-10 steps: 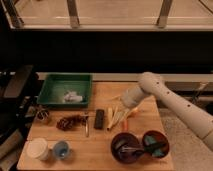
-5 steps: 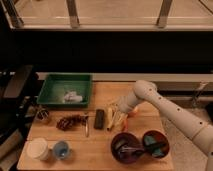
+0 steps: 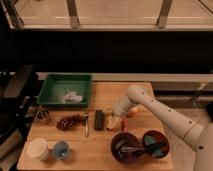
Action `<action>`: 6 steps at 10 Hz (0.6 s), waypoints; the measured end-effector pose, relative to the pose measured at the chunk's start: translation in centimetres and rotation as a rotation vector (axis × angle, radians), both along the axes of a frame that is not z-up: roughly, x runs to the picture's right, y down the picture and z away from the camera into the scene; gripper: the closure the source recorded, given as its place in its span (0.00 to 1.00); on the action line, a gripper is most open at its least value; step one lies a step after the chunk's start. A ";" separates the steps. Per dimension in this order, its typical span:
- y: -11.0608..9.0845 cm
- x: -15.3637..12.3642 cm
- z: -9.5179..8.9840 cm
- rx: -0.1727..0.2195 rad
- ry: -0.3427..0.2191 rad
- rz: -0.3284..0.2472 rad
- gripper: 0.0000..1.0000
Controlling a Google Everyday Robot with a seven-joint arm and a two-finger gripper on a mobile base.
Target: Place banana in table surface
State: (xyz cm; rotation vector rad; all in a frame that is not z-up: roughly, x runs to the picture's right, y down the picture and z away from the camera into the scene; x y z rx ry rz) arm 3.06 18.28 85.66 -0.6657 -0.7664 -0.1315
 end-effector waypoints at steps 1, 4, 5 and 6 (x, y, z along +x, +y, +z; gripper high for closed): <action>0.3 -0.1 -0.1 -0.006 -0.005 -0.010 0.59; 0.1 -0.2 -0.6 -0.001 -0.009 -0.019 0.89; -0.8 0.1 -1.2 0.014 -0.011 -0.014 0.98; -1.9 0.3 -1.9 0.034 -0.015 -0.006 1.00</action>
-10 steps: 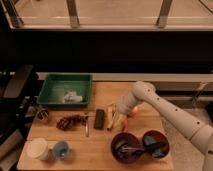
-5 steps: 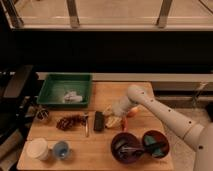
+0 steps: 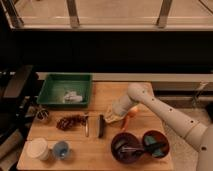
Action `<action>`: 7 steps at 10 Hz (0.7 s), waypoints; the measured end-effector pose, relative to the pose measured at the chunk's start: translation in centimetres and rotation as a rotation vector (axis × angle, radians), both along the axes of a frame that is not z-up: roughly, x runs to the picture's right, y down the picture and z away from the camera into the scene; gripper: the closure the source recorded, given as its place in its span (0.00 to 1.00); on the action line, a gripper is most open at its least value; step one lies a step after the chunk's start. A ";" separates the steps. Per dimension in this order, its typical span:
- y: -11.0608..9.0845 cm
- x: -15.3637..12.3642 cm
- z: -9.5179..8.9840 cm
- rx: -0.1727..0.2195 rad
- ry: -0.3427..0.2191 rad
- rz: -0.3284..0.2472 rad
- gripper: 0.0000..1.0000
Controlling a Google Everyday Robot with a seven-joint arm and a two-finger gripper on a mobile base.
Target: Place banana in table surface
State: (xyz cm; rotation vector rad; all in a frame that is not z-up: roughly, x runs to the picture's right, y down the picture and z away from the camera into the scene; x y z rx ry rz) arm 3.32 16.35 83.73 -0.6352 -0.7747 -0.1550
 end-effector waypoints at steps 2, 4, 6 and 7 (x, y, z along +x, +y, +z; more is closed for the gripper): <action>-2.9 0.2 -1.8 0.055 -0.017 0.016 1.00; -5.8 0.1 -3.6 0.114 -0.040 0.024 1.00; -9.6 0.0 -5.7 0.196 -0.068 0.035 1.00; -10.8 -0.1 -6.0 0.217 -0.076 0.038 1.00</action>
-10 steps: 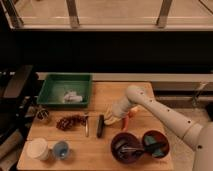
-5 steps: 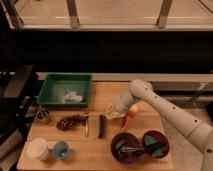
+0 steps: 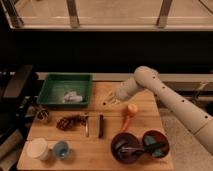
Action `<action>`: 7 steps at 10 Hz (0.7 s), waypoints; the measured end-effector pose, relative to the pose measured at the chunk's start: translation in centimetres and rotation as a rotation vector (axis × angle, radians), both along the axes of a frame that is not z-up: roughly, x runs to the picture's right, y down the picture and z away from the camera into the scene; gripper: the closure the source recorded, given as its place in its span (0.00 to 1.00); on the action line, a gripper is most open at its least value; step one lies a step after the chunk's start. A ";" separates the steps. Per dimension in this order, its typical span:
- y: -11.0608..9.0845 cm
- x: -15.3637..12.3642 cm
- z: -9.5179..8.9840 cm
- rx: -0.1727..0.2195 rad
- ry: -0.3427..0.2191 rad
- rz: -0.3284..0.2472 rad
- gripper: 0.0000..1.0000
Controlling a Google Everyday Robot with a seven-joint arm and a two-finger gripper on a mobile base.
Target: Place banana in table surface
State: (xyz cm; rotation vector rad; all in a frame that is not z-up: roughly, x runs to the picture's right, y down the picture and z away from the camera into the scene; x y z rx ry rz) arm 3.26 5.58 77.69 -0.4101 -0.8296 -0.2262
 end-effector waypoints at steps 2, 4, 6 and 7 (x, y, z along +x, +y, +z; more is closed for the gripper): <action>-2.2 -0.6 -0.1 0.017 -0.028 0.009 0.88; -2.6 -1.3 1.2 -0.007 -0.057 0.014 0.70; -1.5 -2.5 4.3 -0.055 -0.089 0.003 0.48; -0.6 -3.0 6.0 -0.078 -0.103 0.000 0.40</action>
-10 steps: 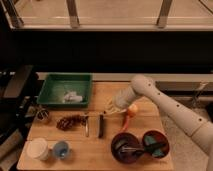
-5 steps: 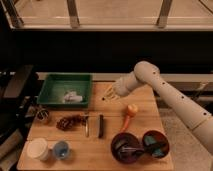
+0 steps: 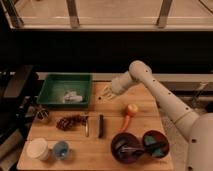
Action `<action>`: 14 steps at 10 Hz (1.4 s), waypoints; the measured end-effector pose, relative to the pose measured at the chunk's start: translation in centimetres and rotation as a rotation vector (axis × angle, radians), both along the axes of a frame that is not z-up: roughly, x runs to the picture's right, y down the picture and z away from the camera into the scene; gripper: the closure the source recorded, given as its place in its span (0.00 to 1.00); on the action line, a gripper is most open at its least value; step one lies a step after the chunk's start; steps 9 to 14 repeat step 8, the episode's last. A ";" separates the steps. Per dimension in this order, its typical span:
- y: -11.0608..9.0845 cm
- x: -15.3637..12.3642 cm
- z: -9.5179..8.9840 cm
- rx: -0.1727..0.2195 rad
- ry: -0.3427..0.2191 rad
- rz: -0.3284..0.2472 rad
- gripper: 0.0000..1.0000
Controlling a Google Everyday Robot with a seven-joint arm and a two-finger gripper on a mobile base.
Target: Place banana in table surface
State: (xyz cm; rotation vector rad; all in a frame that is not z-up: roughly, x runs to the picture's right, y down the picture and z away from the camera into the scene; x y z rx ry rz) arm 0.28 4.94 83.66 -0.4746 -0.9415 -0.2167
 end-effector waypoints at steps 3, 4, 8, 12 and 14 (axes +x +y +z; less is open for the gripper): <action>3.3 -1.9 5.7 -0.079 -0.051 -0.007 0.20; 4.2 -2.5 7.2 -0.104 -0.067 -0.007 0.20; 5.2 -2.7 8.3 -0.127 -0.085 0.003 0.20; 5.2 -2.7 8.3 -0.127 -0.085 0.003 0.20; 5.2 -2.7 8.3 -0.127 -0.085 0.003 0.20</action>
